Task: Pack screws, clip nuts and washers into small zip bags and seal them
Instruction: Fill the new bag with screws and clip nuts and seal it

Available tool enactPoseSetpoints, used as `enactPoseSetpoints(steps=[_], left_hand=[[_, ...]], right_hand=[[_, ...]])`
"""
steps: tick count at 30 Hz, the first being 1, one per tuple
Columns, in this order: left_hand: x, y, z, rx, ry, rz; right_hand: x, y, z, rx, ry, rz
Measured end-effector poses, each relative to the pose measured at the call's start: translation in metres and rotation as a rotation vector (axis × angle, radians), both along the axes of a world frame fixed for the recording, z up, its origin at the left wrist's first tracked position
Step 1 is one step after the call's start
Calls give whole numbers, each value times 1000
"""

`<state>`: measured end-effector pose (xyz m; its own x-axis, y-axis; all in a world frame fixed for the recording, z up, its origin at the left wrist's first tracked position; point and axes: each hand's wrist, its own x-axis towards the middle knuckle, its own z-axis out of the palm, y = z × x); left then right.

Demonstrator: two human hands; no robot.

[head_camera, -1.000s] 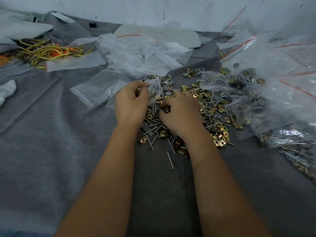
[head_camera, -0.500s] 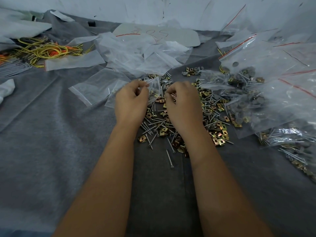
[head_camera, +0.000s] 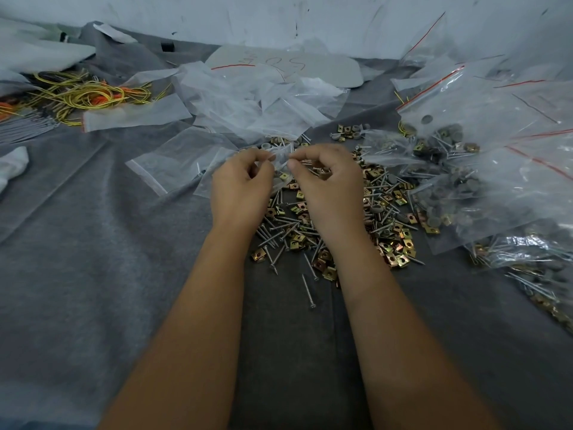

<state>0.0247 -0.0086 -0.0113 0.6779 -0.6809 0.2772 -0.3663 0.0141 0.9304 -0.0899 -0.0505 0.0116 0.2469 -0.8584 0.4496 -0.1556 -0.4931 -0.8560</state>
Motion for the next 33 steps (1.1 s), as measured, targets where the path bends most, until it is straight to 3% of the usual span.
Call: enactPoseSetpoints(steps=[7,13,18,24,33], left_hand=[[-1,0,2,-45,37,31],[-2,3,7,-271,86,170],[-1,2,6,-174,74,166],[1,-2,1,-42,61,93],[0,-1,1,-27,66,85]], right_hand=[[-3,-5,-2,-64,238,-83],[-5,-7,-7,-149,571,-60],[-5,-6,-13,-203,853,34],[-6,-7,-12,-214,886,121],[-5,-8,-14,-262,853,59]])
